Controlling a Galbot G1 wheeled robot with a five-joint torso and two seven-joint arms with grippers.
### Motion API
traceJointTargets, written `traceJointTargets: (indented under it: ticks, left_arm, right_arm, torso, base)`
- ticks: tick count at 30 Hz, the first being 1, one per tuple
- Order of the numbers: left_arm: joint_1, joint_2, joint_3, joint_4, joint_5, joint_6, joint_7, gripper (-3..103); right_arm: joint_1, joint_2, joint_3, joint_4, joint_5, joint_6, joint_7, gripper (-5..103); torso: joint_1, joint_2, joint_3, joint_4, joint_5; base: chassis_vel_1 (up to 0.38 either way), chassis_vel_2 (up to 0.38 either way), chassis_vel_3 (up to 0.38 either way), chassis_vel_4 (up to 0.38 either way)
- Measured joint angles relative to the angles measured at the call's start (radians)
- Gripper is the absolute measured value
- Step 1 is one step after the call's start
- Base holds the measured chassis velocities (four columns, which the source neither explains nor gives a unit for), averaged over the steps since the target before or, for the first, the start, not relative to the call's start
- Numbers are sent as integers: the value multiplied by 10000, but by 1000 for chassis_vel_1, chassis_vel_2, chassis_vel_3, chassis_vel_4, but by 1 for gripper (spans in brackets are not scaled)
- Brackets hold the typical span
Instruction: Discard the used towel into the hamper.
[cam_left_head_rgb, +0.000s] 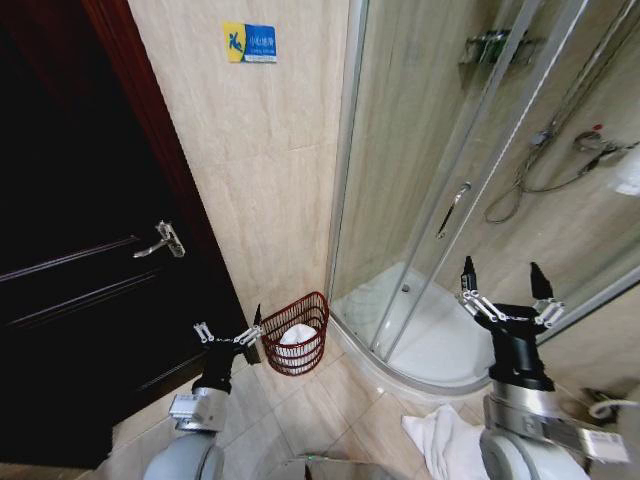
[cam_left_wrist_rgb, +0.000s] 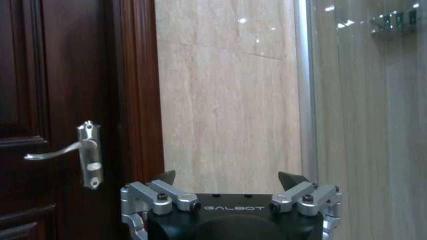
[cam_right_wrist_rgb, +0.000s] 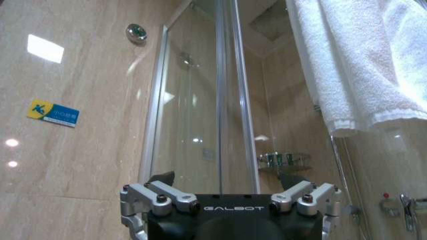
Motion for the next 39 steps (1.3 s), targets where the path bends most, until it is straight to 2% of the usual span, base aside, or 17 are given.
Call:
traceJointTargets:
  ticks: [13, 15, 16, 18, 19, 21, 23, 26, 34, 39]
  left_arm:
    - [14, -24, -40, 11, 28, -10, -31, 100]
    - [14, -23, -40, 12, 28, -10, -35, 100]
    - [14, -23, -40, 12, 28, -10, -35, 100]
    - [14, -22, -38, 14, 27, -10, -36, 100]
    - [14, -22, -38, 14, 27, -10, -36, 100]
    - [14, -20, -37, 16, 25, -10, -36, 100]
    - [14, -20, -36, 17, 24, -10, -36, 100]
    - [13, -18, -34, 20, 21, -10, -36, 100]
    - [13, -17, -33, 23, 17, -10, -37, 100]
    - [13, -16, -32, 24, 12, -8, -36, 100]
  right_arm:
    - [1, -265, 244, 0, 465, -194, 39, 100]
    - [-59, -551, 961, 0, 928, -243, -67, 100]
    - [-59, -551, 961, 0, 928, -243, -67, 100]
    - [-152, -835, 1803, 1, 1525, -244, -193, 100]
    - [-152, -835, 1803, 1, 1525, -244, -193, 100]
    - [-296, -1077, 2702, 1, 2175, -232, -262, 100]
    - [-343, -1137, 2961, 1, 2358, -229, -279, 100]
    - [-519, -1368, 4123, 2, 3024, -208, -290, 100]
    - [-460, -1620, 5022, 2, 3514, 120, -286, 100]
    - [-561, -1675, 6214, 3, 4076, 429, -146, 100]
  torso:
    - [0, 0, 0, 0, 1]
    - [0, 0, 0, 1, 1]
    - [0, 0, 0, 1, 1]
    - [0, 0, 0, 0, 1]
    - [0, 0, 0, 0, 1]
    - [0, 0, 0, 0, 1]
    - [0, 0, 0, 0, 1]
    - [0, 0, 0, 0, 0]
    - [0, 0, 0, 1, 1]
    - [0, 0, 0, 0, 0]
  base:
    - [0, 0, 0, 0]
    - [0, 0, 0, 0]
    - [0, 0, 0, 0]
    - [0, 0, 0, 0]
    - [0, 0, 0, 0]
    - [0, 0, 0, 0]
    - [0, 0, 0, 0]
    - [0, 0, 0, 0]
    - [0, 0, 0, 0]
    - [0, 0, 0, 0]
